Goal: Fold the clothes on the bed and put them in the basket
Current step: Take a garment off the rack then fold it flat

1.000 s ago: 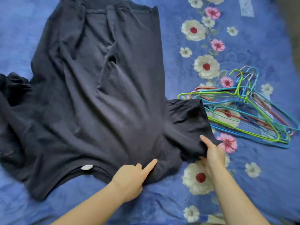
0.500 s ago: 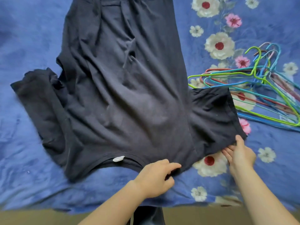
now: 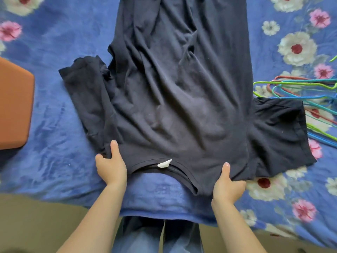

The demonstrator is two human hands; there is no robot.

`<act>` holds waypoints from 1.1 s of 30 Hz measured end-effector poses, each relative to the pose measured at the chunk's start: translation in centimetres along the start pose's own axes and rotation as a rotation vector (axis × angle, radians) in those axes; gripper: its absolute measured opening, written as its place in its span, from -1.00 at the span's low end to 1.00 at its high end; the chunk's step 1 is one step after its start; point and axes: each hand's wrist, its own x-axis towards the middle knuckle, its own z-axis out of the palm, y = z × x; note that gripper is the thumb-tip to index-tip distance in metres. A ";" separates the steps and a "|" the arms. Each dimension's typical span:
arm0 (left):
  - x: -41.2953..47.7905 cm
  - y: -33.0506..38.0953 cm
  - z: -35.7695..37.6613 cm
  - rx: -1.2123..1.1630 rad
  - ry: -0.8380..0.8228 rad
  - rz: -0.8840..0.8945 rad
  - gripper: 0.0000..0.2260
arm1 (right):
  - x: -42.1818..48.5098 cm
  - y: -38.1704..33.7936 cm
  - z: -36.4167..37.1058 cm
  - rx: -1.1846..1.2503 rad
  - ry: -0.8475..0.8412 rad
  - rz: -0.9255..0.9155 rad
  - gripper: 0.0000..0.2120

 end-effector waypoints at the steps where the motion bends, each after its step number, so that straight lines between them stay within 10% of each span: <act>1: -0.2 -0.3 -0.3 -0.068 0.023 -0.002 -0.44 | 0.2 0.0 -0.1 -0.014 0.028 -0.007 -0.46; 13: 0.9 -2.7 -5.2 -0.089 -0.036 -0.106 -0.69 | -0.5 -0.1 -2.1 -0.514 0.310 -0.296 -0.35; 21: 9.3 6.6 -3.1 0.054 -0.205 0.304 -0.31 | -11.0 -2.2 10.3 -0.692 -0.345 -1.417 -0.54; 26: 12.9 9.2 -3.0 0.083 -0.138 0.506 -0.66 | -14.4 -2.0 16.2 -0.970 -0.488 -1.705 -0.42; 33: 16.7 4.2 -9.3 -0.289 0.261 -0.063 -0.62 | -13.2 -1.1 16.0 -1.191 -0.502 -1.593 -0.36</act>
